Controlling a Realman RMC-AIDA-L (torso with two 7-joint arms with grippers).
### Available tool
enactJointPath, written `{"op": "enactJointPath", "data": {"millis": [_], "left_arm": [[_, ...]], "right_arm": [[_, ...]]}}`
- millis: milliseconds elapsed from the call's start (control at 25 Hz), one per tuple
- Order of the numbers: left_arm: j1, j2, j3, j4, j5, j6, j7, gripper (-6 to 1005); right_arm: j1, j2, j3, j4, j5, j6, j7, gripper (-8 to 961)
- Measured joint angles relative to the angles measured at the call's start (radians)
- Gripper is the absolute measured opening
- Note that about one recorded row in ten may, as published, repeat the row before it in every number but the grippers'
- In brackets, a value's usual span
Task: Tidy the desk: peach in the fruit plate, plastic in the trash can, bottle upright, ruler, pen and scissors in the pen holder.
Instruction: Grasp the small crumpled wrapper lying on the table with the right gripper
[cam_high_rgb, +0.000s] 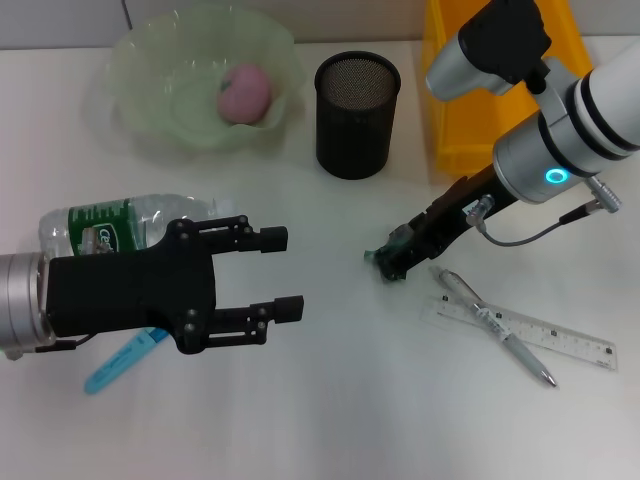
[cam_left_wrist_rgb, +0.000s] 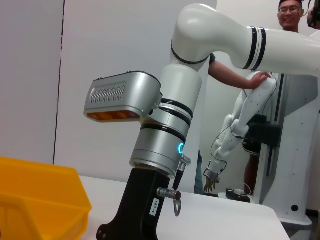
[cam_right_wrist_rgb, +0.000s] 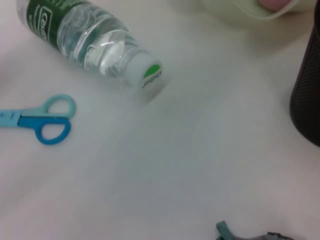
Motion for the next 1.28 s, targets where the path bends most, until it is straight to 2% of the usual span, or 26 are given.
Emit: {"op": "enactJointPath", "data": {"millis": [880, 1200, 1280], "left_arm": [[-0.004, 0.0, 0.0, -0.013, -0.003, -0.012, 0.02, 706], [-0.006, 0.0, 0.0, -0.024, -0.004, -0.015, 0.028, 706], [-0.007, 0.0, 0.0, -0.024, -0.004, -0.017, 0.028, 706]], "right_arm": [[0.033, 0.0, -0.09, 0.066, 0.005, 0.085, 0.024, 758], [0.034, 0.0, -0.092, 0.067, 0.005, 0.089, 0.021, 603], [0.034, 0.0, -0.096, 0.067, 0.005, 0.094, 0.019, 502]]}}
